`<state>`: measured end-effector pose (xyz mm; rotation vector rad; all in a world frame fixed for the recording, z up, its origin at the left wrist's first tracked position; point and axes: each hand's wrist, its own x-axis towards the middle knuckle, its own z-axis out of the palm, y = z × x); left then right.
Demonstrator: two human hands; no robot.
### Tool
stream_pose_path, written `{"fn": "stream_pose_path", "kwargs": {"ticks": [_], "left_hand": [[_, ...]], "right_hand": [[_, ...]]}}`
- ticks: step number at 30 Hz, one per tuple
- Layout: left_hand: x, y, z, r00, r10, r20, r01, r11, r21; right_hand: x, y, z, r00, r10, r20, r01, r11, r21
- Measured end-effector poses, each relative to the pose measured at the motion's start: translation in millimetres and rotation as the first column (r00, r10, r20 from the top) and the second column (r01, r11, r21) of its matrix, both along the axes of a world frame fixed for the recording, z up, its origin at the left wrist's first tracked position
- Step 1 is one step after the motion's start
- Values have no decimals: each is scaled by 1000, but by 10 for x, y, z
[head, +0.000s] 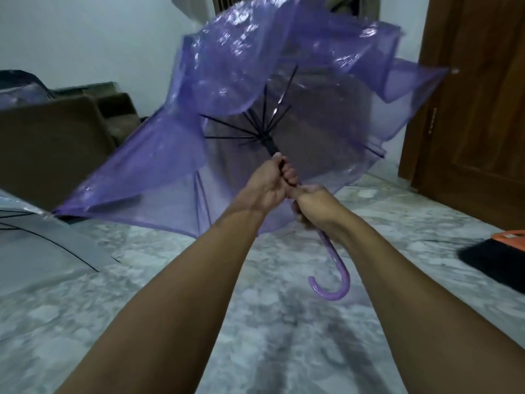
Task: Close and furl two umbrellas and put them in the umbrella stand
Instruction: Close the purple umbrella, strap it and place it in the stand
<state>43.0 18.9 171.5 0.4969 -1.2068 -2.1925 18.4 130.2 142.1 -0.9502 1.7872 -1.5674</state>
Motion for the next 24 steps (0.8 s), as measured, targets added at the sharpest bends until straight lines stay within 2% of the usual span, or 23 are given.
{"fn": "stream_pose_path", "kwargs": {"ticks": [3, 7, 10, 13, 15, 17, 20, 22, 24], "left_hand": [[31, -219, -10, 996, 59, -62, -55, 997, 55], [136, -476, -36, 988, 139, -71, -133, 988, 83], [172, -518, -63, 984, 174, -49, -168, 980, 103], [201, -386, -14, 981, 193, -3, -193, 981, -2], [183, -212, -58, 991, 121, 54, -117, 991, -72], [109, 7, -135, 991, 20, 133, -5, 994, -113], [-27, 168, -224, 975, -59, 214, 90, 986, -140], [-67, 200, -245, 966, -39, 257, 89, 979, -186], [-119, 252, -277, 972, 5, 234, 45, 977, -210]], "right_hand": [[76, 106, -49, 990, 127, 64, -124, 991, -46], [125, 255, -206, 944, 253, 211, -279, 954, 106], [171, 232, -259, 985, 153, 75, -162, 976, 143], [161, 160, -217, 988, 67, -138, -47, 989, 137], [87, 86, -144, 956, 11, -295, 28, 991, 128], [-13, -7, -84, 925, -57, -377, 94, 992, 82], [-114, -130, -85, 933, -174, -316, 190, 982, 20], [-138, -130, -111, 953, -204, -223, 212, 977, 9], [-184, -77, -112, 970, -191, -148, 189, 982, -24]]}}
